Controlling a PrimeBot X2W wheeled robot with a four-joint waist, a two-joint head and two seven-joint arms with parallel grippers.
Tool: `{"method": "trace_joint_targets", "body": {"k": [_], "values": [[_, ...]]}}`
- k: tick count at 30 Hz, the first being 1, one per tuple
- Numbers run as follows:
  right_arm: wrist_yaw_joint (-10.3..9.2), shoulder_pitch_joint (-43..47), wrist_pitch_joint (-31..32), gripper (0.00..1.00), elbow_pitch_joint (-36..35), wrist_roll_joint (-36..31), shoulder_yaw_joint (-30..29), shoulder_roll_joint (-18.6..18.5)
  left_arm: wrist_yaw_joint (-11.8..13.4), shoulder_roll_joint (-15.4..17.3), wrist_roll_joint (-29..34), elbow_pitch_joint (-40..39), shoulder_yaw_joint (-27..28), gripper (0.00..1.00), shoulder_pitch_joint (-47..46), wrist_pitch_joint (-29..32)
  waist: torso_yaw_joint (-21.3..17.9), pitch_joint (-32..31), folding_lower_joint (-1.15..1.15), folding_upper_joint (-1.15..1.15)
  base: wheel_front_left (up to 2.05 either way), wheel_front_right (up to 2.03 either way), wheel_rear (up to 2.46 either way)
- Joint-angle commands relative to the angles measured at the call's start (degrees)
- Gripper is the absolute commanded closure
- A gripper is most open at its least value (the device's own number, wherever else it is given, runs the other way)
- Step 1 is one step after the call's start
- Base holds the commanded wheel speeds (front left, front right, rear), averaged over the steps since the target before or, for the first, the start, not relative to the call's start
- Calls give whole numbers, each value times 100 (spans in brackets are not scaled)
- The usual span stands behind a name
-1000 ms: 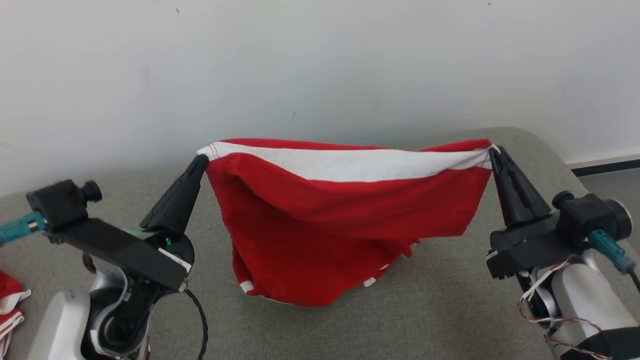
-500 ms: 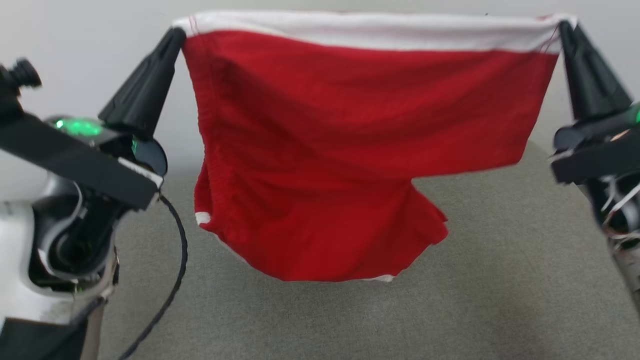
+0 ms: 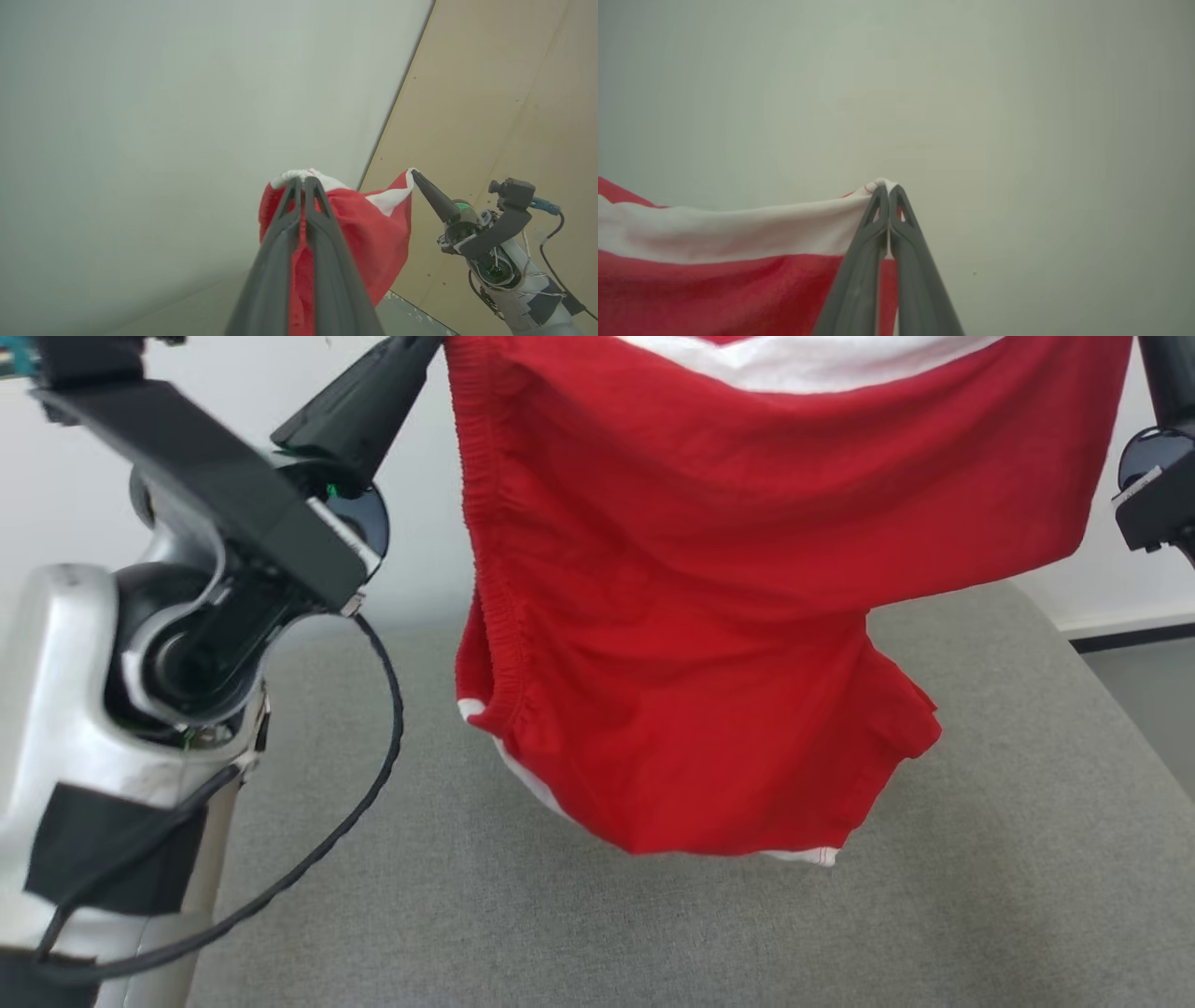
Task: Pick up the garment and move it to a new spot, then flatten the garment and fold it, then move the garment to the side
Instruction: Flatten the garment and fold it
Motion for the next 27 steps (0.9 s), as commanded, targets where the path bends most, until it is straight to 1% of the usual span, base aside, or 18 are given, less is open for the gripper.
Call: {"method": "trace_joint_targets", "body": {"k": [1,5,7,8,10,13,15,17,19,21,22,24,27], "values": [[-13,-146,132,100,198,115,63,37,-44,-30,116,212,-64,100,-146,-79,-9,174,0,0,0,0,0],[-13,-582,437,100,862,413,265,311,-108,-15,462,986,-296,100,-510,-413,-82,541,0,0,0,0,0],[-13,-926,403,100,1171,473,247,465,-139,64,759,1365,-480,100,-844,-583,-107,864,0,0,0,0,0],[-13,-1313,272,100,1422,410,253,638,-147,159,1043,1628,-693,100,-1300,-862,-127,1271,0,0,0,0,0],[-13,-1752,-27,100,1633,230,252,826,-145,260,1258,1815,-943,100,-1775,-1304,-161,1701,0,0,0,0,0],[-13,-2392,-846,100,1962,-297,141,1075,-141,541,1630,2078,-1410,100,-2464,-2244,-227,2305,0,0,0,0,0],[-13,-2693,-1394,100,2186,-662,69,1290,-137,695,1885,2189,-1789,100,-2885,-2986,-262,2646,0,0,0,0,0],[-13,-2864,-1746,100,2357,-914,8,1512,-138,808,1851,2268,-2222,100,-3105,-3644,-278,2924,0,0,0,0,0],[-13,-2871,-1887,100,2435,-1093,25,1682,-134,1073,1886,2365,-2651,100,-3238,-4052,-281,3170,0,0,0,0,0],[-13,-2655,-1932,100,2535,-1174,186,1828,-135,1264,1964,2399,-3040,100,-3208,-4232,-277,3324,0,0,0,0,0],[-13,-2565,-1939,100,2557,-1194,265,1840,-135,1292,1867,2402,-3177,100,-3091,-4262,-270,3381,0,0,0,0,0],[-13,-2495,-1956,100,2561,-1198,318,1820,-136,1332,1870,2294,-3193,100,-3035,-4267,-266,3427,0,0,0,0,0],[-13,-2130,-1990,100,2467,-1141,426,1685,-136,1429,1835,1839,-3098,100,-2579,-4275,-226,3489,0,0,0,0,0]]}}
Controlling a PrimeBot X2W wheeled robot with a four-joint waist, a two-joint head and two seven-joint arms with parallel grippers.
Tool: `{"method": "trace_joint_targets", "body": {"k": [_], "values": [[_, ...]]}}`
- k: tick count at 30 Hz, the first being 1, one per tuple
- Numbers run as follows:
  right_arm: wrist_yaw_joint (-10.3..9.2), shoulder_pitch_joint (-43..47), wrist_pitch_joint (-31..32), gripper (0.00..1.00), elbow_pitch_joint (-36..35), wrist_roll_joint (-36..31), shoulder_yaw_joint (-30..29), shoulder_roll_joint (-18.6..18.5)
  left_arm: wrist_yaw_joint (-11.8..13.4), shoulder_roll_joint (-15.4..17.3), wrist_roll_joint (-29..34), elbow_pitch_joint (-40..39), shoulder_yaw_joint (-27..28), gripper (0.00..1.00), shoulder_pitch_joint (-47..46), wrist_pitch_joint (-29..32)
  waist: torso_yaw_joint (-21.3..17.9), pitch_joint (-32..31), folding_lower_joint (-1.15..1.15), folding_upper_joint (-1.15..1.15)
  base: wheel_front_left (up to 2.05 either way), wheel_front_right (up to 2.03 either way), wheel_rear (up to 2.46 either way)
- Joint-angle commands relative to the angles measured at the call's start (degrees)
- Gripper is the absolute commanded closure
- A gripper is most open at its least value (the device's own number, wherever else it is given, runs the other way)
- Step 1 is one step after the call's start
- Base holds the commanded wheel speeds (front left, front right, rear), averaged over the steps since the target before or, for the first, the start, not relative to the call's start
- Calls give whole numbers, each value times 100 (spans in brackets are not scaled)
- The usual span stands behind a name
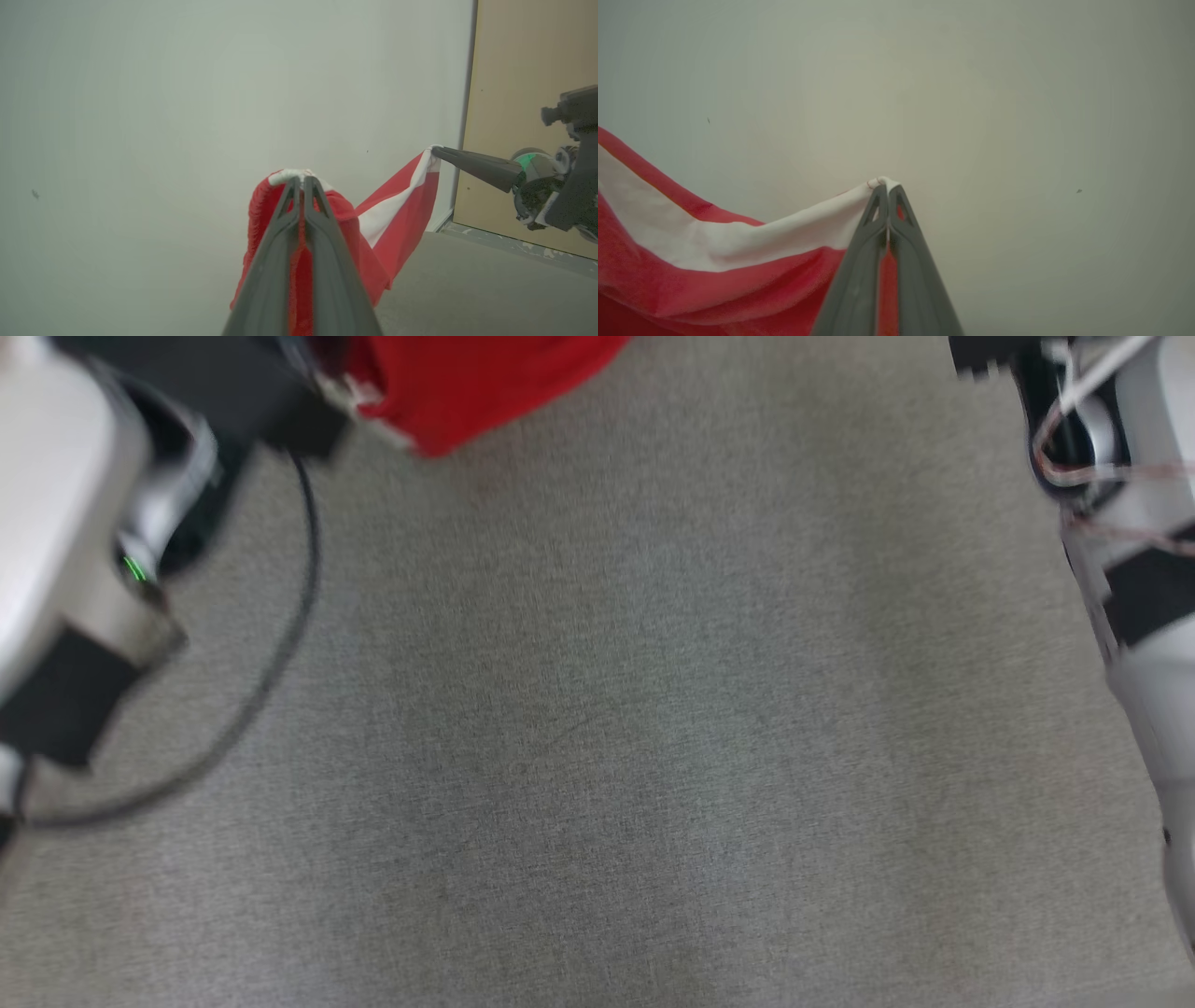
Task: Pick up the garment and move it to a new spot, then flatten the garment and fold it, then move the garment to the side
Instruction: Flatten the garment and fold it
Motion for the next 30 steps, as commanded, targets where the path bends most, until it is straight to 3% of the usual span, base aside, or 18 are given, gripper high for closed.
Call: {"method": "trace_joint_targets", "body": {"k": [1,9,15,30], "values": [[-13,119,-31,100,-67,45,-7,-91,11,66,-5,-104,44,100,171,-32,-12,401,-4,-2,0,0,0],[-13,1837,-36,100,-1294,194,-384,-684,11,212,-398,-1588,293,100,1895,-29,33,-85,-4,-2,0,0,0],[-13,3362,81,100,-2194,151,-737,-1041,11,504,-673,-2480,-68,100,2974,-29,37,-512,-4,-2,0,0,0],[-13,6206,917,100,-3820,-153,-1791,-1012,10,524,-374,-2865,-635,100,4874,-29,-74,-1463,-4,-2,0,0,0]]}}
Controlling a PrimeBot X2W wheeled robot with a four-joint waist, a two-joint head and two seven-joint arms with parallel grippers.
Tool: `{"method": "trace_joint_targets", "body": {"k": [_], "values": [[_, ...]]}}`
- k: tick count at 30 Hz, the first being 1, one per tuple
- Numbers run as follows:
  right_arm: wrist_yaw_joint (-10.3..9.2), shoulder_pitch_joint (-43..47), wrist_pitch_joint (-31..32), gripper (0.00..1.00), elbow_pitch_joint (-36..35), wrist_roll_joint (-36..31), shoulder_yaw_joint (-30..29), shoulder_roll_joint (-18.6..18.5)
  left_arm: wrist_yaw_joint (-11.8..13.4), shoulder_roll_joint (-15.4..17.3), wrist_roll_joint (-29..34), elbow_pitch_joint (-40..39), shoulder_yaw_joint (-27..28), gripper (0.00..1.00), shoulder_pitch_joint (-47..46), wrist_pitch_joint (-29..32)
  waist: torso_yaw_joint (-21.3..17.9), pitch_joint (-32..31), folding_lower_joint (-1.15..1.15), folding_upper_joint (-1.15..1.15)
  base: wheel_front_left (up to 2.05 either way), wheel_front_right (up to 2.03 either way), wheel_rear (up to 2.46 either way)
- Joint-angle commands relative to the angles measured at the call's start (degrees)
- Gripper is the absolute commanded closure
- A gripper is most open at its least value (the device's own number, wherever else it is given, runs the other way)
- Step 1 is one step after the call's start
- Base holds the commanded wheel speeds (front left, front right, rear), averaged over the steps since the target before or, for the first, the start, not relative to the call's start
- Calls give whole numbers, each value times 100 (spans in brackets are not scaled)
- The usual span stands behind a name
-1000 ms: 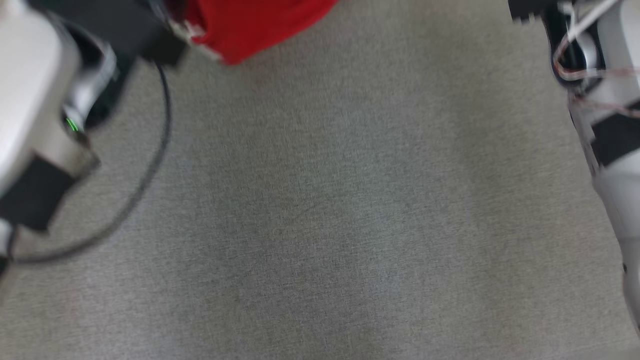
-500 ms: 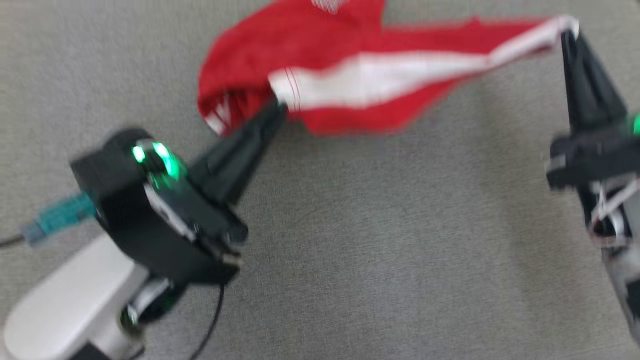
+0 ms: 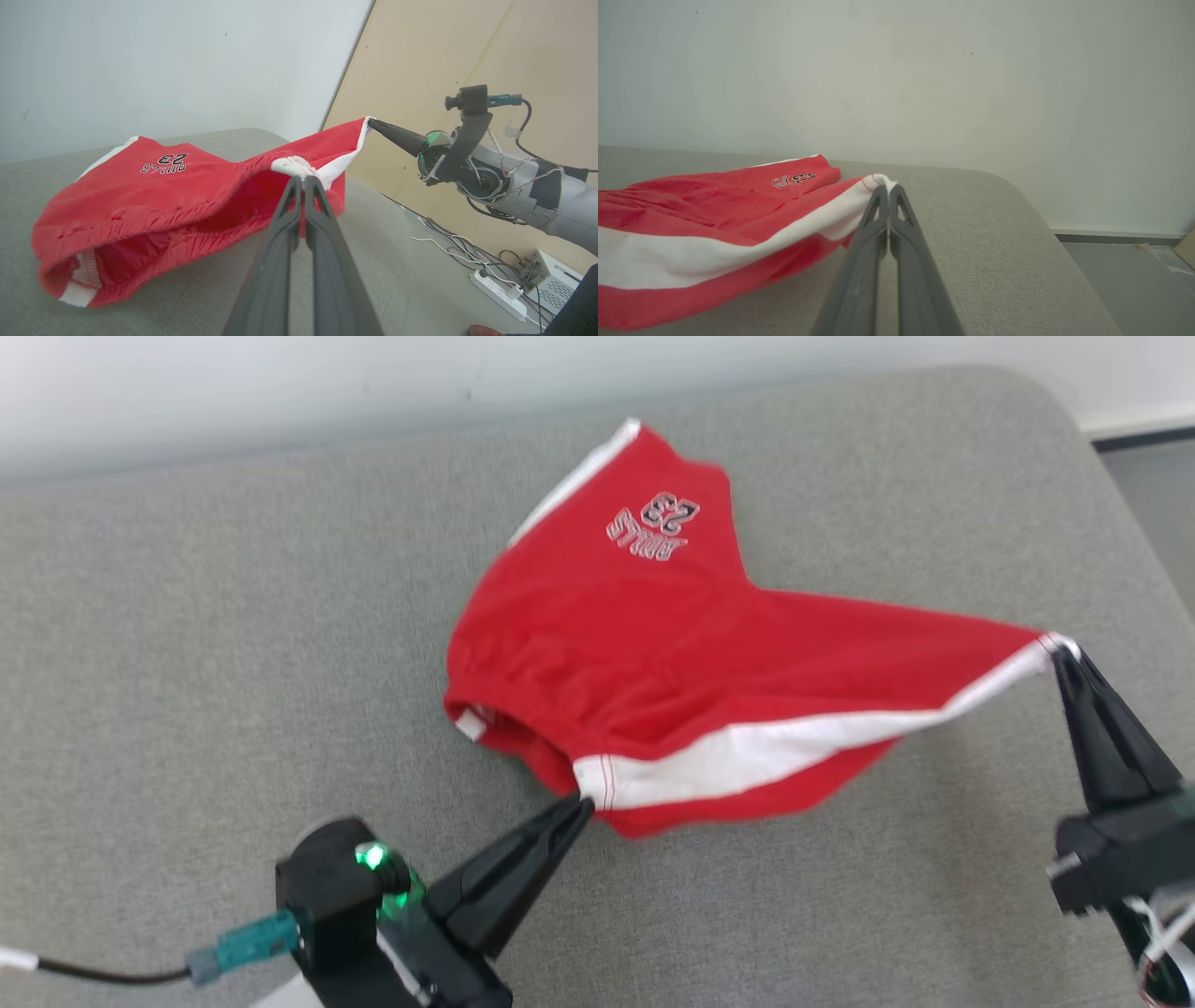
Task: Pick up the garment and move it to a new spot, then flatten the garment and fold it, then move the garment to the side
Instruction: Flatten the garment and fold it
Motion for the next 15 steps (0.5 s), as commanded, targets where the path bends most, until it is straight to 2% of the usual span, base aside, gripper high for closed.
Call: {"method": "trace_joint_targets", "body": {"k": [1,6,9,15], "values": [[-13,307,110,100,-174,-67,-164,-43,9,-25,84,-22,14,100,260,-20,-12,-307,2,0,0,0,0],[-13,893,503,100,-722,-45,-432,-90,9,-117,66,-177,280,100,841,-20,67,-472,2,0,0,0,0],[-13,1097,784,100,-993,-31,-507,-130,9,-23,8,-340,395,100,1128,-20,134,-513,2,0,0,0,0],[-13,1158,1274,100,-1205,-145,-626,-210,9,1,-141,-354,501,100,1245,-17,356,-445,2,0,0,0,0]]}}
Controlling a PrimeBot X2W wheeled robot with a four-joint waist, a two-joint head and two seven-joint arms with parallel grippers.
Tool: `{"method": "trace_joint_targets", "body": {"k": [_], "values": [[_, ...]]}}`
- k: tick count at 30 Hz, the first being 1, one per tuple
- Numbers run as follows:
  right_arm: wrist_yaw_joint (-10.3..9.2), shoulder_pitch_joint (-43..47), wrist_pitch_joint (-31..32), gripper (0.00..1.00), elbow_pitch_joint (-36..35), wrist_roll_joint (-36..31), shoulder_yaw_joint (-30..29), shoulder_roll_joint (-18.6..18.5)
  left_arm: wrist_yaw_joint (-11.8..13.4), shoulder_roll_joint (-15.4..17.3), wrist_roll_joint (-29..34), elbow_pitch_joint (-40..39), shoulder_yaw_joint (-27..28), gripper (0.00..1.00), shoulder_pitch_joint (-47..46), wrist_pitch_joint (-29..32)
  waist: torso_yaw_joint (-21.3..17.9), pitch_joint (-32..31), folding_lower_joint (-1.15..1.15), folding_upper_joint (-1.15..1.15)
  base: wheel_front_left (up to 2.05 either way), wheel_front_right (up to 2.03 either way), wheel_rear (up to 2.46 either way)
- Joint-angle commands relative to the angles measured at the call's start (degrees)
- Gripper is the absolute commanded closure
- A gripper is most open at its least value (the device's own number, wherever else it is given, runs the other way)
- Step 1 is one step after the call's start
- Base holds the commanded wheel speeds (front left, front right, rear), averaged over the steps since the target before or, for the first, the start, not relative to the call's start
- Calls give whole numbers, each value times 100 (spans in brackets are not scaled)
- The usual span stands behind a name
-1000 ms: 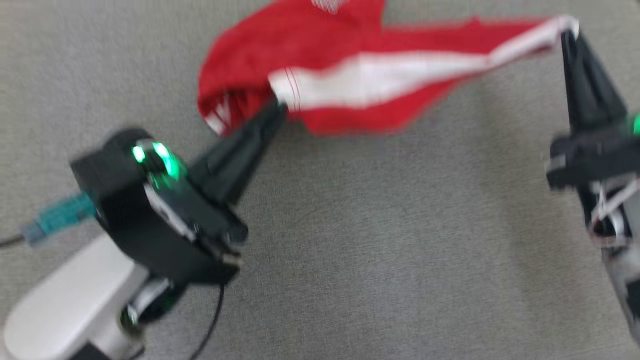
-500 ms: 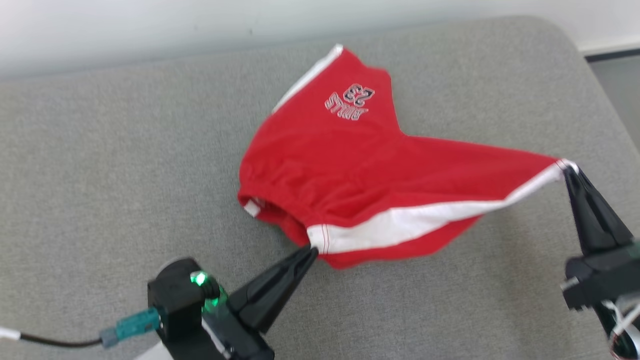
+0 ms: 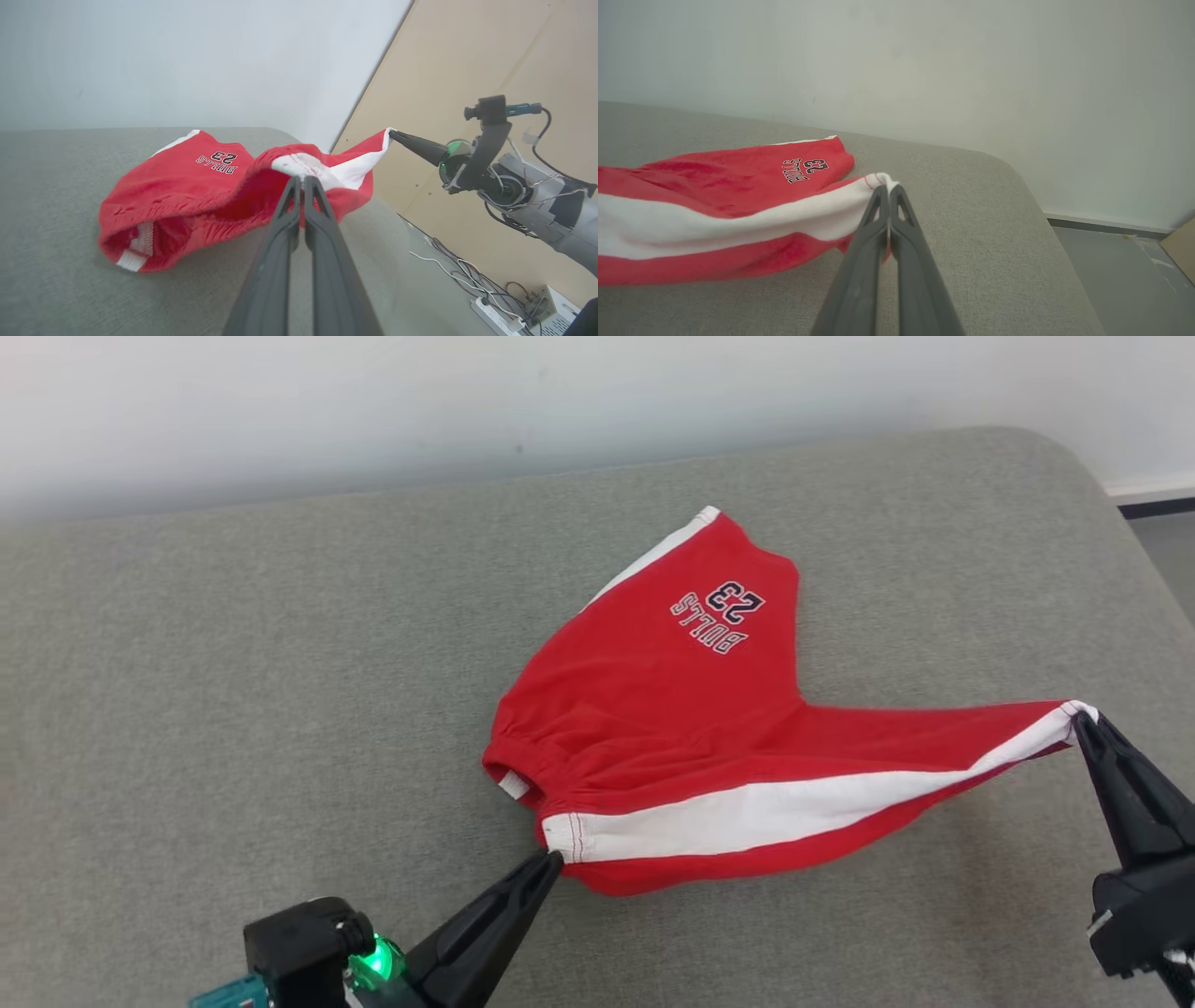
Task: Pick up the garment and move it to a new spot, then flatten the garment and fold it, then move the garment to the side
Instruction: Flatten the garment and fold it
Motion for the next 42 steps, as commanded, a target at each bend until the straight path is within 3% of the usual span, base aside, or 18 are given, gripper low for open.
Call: {"method": "trace_joint_targets", "body": {"k": [1,10,20,28,39,40,42], "values": [[-13,-75,123,100,0,-68,11,-42,9,-44,-90,63,-1,100,-12,-12,130,86,1,1,0,0,0],[-13,-1716,936,100,941,-523,290,25,8,-902,-1227,847,-201,100,-801,1,514,660,1,1,0,0,0],[-13,-3900,669,100,2942,-634,821,145,8,-1654,-2109,1566,648,100,-1034,-9,1131,1204,1,1,0,0,0],[-13,-5217,190,100,4574,-851,1402,382,7,-2019,-2376,2135,704,100,-1353,-11,1495,1562,1,1,0,0,0],[-13,-6055,-564,100,5903,-1051,1893,637,14,-2089,-2172,2587,802,100,-1538,-11,1557,1690,1,1,0,0,0],[-13,-6108,-629,98,6010,-1059,1931,668,14,-2093,-2146,2621,793,100,-1536,-11,1550,1685,1,1,0,0,0],[-13,-6197,-759,65,6217,-1063,2008,723,17,-2077,-2094,2708,736,83,-1539,-11,1522,1669,1,1,0,0,0]]}}
